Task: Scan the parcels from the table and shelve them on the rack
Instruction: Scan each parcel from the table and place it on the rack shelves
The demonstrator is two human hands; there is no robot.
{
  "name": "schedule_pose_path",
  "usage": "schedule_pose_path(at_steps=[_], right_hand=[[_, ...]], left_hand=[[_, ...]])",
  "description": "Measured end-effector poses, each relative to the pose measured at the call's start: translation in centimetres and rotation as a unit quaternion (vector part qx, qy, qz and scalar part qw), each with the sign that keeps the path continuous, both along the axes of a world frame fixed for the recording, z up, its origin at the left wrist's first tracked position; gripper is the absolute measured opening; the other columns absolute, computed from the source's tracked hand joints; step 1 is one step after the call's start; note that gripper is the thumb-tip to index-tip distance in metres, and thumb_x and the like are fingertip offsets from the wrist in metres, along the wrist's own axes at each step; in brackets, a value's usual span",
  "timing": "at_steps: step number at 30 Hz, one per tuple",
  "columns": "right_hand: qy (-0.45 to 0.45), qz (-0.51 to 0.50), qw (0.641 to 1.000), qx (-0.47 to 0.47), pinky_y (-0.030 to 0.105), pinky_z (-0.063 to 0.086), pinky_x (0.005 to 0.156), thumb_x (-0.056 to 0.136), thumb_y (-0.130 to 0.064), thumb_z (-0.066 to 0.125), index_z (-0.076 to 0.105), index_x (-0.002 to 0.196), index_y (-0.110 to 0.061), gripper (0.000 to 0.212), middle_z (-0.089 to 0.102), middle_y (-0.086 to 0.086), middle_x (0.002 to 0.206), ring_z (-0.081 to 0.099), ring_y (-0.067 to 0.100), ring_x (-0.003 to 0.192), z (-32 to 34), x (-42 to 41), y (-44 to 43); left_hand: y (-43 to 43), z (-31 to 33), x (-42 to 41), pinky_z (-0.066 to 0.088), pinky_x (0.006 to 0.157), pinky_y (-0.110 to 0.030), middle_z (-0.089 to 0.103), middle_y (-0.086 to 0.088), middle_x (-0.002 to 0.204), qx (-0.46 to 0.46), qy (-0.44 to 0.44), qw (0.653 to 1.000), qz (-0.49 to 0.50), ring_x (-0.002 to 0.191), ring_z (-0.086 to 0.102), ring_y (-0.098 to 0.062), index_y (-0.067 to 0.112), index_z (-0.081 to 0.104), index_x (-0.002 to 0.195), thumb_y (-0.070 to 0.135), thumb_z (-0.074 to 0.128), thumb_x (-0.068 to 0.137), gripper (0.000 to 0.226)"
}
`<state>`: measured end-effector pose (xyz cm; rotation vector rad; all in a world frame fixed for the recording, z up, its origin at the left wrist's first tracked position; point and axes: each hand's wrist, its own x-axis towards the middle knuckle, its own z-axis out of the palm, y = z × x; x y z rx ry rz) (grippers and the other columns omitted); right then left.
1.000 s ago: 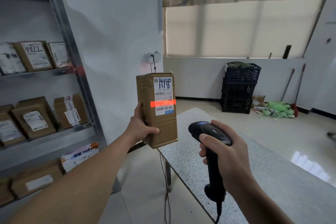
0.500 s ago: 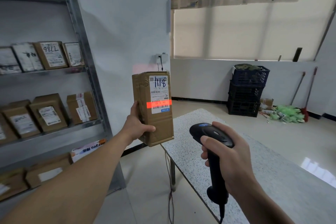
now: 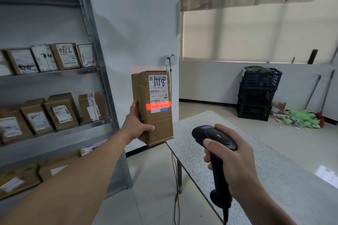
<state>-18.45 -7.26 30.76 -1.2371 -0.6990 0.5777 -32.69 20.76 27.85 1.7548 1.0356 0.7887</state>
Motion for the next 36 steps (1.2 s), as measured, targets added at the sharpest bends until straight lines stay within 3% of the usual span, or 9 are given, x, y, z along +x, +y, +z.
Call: schedule_pose_path(at_steps=[9, 15, 19, 24, 30, 33, 36], right_hand=[[-0.001, 0.011, 1.0, 0.006, 0.036, 0.052, 0.054, 0.068, -0.011, 0.085, 0.068, 0.112, -0.029, 0.05, 0.072, 0.017, 0.081, 0.065, 0.029, 0.06, -0.1, 0.2, 0.0], [-0.018, 0.03, 0.999, 0.009, 0.044, 0.057, 0.065, 0.078, 0.002, 0.078, 0.068, 0.108, -0.034, 0.048, 0.075, 0.012, 0.088, 0.071, 0.043, 0.079, -0.6, -0.1, 1.9], [-0.014, 0.071, 0.997, 0.003, 0.038, 0.057, 0.062, 0.078, -0.001, 0.079, 0.068, 0.106, -0.037, 0.047, 0.076, 0.003, 0.092, 0.075, 0.034, 0.078, -1.5, -2.0, 4.7], [-0.019, 0.107, 0.994, -0.018, 0.04, 0.059, 0.063, 0.07, -0.015, 0.088, 0.066, 0.115, -0.035, 0.054, 0.075, 0.005, 0.098, 0.075, 0.03, 0.078, -2.8, -5.9, 8.6], [-0.062, 0.14, 0.987, -0.039, 0.044, 0.06, 0.067, 0.077, -0.008, 0.084, 0.065, 0.121, -0.031, 0.053, 0.074, 0.006, 0.101, 0.075, 0.032, 0.08, -3.9, -12.0, 14.8], [-0.084, 0.155, 0.983, -0.053, 0.05, 0.062, 0.073, 0.074, -0.016, 0.088, 0.064, 0.122, -0.033, 0.057, 0.073, 0.007, 0.107, 0.074, 0.035, 0.087, -4.5, -16.4, 18.4], [-0.091, 0.165, 0.98, -0.06, 0.055, 0.061, 0.084, 0.055, -0.043, 0.086, 0.065, 0.119, -0.041, 0.067, 0.074, 0.001, 0.109, 0.072, 0.034, 0.099, -4.9, -21.2, 22.1]], left_hand=[[0.4, 0.3, -0.6, 0.044, 0.107, -0.062, 0.042, -0.003, 0.148, -0.008, -0.007, 1.0, 0.003, 0.133, 0.048, -0.033, 0.041, 0.006, 0.157, 0.002, 0.089, 0.07, 0.127], [0.8, 0.7, -2.9, 0.039, 0.112, -0.059, 0.037, -0.002, 0.154, 0.003, 0.029, 0.999, 0.016, 0.14, 0.041, -0.03, 0.04, 0.005, 0.159, 0.005, 0.091, 0.066, 0.131], [1.3, 0.8, -7.4, 0.035, 0.116, -0.055, 0.036, -0.002, 0.156, 0.011, 0.086, 0.995, 0.045, 0.142, 0.038, -0.028, 0.034, 0.006, 0.16, 0.01, 0.09, 0.069, 0.126], [2.3, -0.3, -14.0, 0.041, 0.112, -0.052, 0.046, 0.001, 0.147, 0.043, 0.159, 0.983, 0.079, 0.135, 0.046, -0.026, 0.039, 0.021, 0.155, 0.017, 0.09, 0.069, 0.112], [5.8, -2.4, -22.9, 0.048, 0.104, -0.047, 0.052, 0.004, 0.131, 0.044, 0.231, 0.966, 0.104, 0.12, 0.054, -0.022, 0.038, 0.037, 0.144, 0.03, 0.091, 0.066, 0.095], [8.3, -3.5, -28.4, 0.051, 0.101, -0.049, 0.053, 0.004, 0.132, 0.029, 0.256, 0.96, 0.105, 0.119, 0.055, -0.023, 0.041, 0.037, 0.143, 0.036, 0.092, 0.061, 0.099], [10.9, -4.4, -34.0, 0.052, 0.1, -0.051, 0.051, 0.005, 0.134, 0.034, 0.281, 0.953, 0.112, 0.12, 0.055, -0.024, 0.045, 0.033, 0.144, 0.043, 0.09, 0.055, 0.106]])
